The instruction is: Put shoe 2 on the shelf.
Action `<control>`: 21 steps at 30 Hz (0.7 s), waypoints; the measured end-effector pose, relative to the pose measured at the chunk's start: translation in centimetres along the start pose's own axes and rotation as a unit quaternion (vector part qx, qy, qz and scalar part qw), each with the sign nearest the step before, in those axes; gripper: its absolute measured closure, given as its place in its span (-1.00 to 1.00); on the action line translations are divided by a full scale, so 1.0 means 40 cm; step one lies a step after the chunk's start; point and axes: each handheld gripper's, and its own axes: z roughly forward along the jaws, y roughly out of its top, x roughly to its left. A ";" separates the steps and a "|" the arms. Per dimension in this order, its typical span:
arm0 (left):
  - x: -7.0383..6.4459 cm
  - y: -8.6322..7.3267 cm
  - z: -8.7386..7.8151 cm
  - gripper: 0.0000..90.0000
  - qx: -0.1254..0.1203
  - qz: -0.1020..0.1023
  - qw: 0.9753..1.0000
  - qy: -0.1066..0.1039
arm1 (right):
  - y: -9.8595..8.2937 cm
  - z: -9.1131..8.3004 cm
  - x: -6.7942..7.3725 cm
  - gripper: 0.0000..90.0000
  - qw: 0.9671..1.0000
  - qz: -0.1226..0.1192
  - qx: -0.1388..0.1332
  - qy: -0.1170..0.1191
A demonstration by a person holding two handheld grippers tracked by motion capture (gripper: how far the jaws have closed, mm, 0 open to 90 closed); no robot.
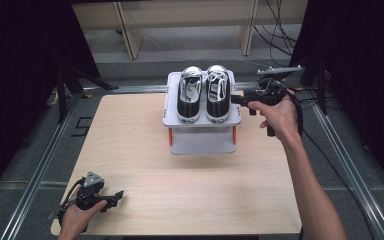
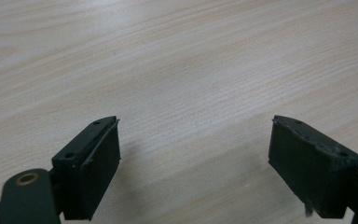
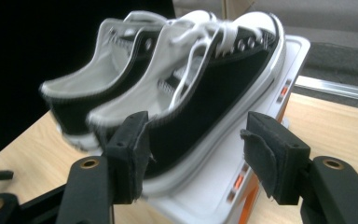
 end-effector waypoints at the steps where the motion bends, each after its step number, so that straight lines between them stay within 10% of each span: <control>1: -0.001 0.000 0.001 -0.64 -0.002 -0.003 1.000 0.003 | -0.010 -0.002 0.000 -0.11 1.000 -0.004 0.000 0.004; 15: -0.001 -0.001 0.000 -0.64 0.002 0.001 1.000 0.006 | -0.197 -0.033 0.024 -0.22 0.998 0.000 -0.042 0.049; 21: -0.003 -0.001 0.004 -0.64 0.001 0.001 1.000 0.008 | -0.251 -0.028 0.043 -0.26 0.998 -0.014 -0.017 0.051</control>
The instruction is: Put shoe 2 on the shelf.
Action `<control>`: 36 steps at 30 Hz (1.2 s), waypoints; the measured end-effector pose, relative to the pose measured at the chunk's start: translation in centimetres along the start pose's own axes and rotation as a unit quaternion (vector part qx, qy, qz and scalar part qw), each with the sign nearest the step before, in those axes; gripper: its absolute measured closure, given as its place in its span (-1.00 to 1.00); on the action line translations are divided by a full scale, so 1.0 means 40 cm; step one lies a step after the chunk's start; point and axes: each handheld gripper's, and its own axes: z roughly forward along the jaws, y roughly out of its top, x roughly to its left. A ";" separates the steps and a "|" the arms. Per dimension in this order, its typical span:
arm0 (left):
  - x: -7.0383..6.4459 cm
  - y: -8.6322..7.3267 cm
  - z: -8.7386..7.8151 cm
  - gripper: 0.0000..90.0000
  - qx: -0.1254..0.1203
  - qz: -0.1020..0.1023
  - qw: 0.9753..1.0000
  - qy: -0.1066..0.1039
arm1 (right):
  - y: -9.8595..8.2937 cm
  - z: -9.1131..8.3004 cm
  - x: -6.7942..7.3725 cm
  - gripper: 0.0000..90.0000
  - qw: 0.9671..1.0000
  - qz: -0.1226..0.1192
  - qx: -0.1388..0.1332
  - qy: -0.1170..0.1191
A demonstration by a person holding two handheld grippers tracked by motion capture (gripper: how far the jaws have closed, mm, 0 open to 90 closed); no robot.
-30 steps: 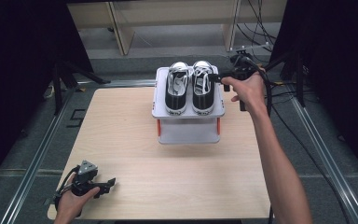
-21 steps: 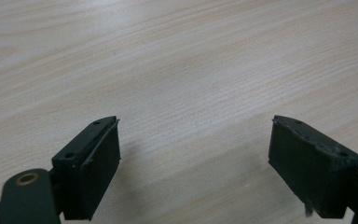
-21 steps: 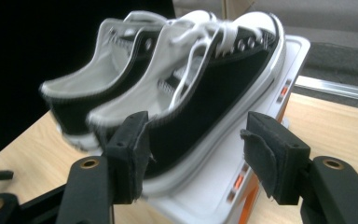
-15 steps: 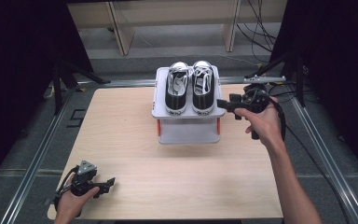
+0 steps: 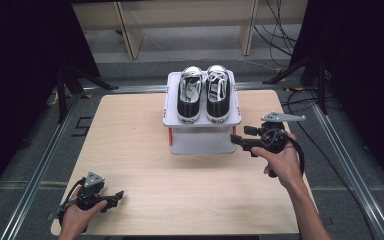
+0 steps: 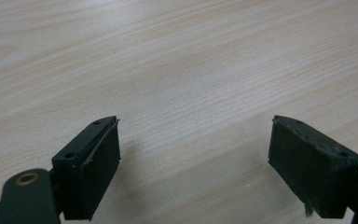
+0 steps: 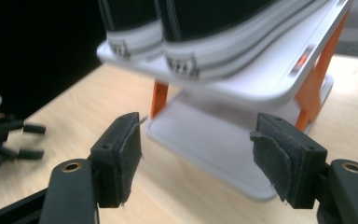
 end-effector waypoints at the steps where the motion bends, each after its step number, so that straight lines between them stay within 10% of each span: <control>1: 0.000 0.000 0.000 -0.64 0.000 0.000 1.000 0.000 | -0.009 0.003 0.001 -0.27 1.000 -0.002 -0.001 0.005; 36: -0.002 -0.001 -0.002 -0.64 0.001 0.006 1.000 -0.005 | -0.257 0.092 0.023 -0.61 0.996 0.010 0.094 0.005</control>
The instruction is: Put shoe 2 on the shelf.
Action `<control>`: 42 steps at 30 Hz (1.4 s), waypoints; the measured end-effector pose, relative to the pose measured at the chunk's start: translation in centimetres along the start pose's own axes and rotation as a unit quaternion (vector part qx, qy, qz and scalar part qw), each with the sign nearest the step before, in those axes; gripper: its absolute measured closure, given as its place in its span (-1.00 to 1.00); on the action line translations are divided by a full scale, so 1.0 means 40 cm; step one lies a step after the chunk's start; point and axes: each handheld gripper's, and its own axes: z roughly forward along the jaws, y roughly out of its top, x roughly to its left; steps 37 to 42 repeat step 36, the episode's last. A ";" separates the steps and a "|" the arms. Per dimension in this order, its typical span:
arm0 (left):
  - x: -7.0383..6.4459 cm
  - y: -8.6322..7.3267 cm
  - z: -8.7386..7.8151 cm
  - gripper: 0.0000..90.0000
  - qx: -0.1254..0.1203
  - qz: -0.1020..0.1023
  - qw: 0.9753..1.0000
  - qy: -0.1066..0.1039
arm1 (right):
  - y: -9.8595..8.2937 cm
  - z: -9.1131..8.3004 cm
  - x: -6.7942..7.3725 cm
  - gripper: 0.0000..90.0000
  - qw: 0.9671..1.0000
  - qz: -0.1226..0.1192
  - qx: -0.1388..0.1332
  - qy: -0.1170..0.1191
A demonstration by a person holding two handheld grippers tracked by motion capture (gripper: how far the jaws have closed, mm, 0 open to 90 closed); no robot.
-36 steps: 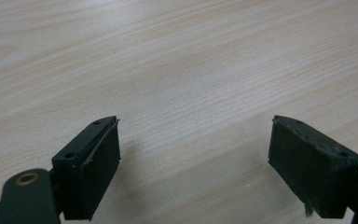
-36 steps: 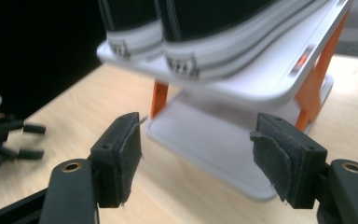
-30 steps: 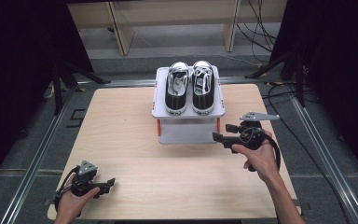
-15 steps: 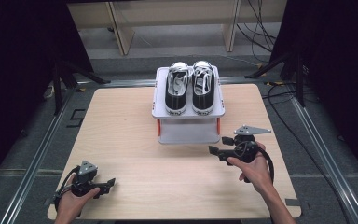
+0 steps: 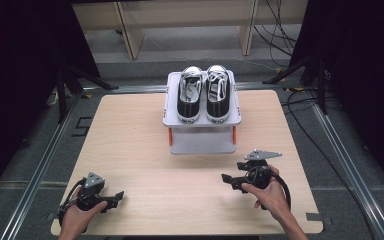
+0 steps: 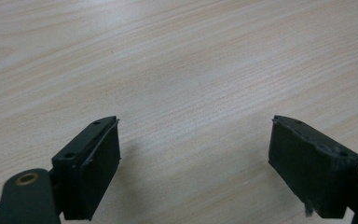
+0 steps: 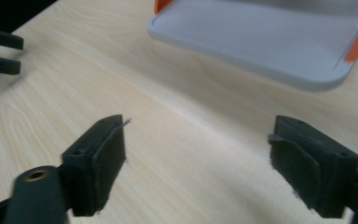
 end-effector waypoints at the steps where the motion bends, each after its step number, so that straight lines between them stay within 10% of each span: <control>1: 0.000 0.000 0.000 -0.64 0.000 0.000 1.000 0.000 | -0.007 0.000 0.005 -0.60 1.000 0.008 0.005 0.000; 18: -0.003 0.000 0.001 -0.64 0.001 0.006 1.000 0.000 | -0.116 -0.005 0.041 -0.61 0.998 -0.039 0.052 -0.016; 21: -0.004 0.000 0.000 -0.64 0.001 0.006 1.000 0.000 | -0.127 -0.007 0.058 -0.61 0.998 -0.009 0.055 -0.008; 22: -0.003 0.000 0.001 -0.64 0.000 0.006 1.000 0.000 | -0.126 -0.009 0.050 -0.61 0.998 -0.039 0.055 -0.009; 42: -0.005 0.001 0.002 -0.64 0.003 0.009 1.000 -0.001 | -0.142 -0.015 0.057 -0.61 0.997 -0.045 0.068 -0.012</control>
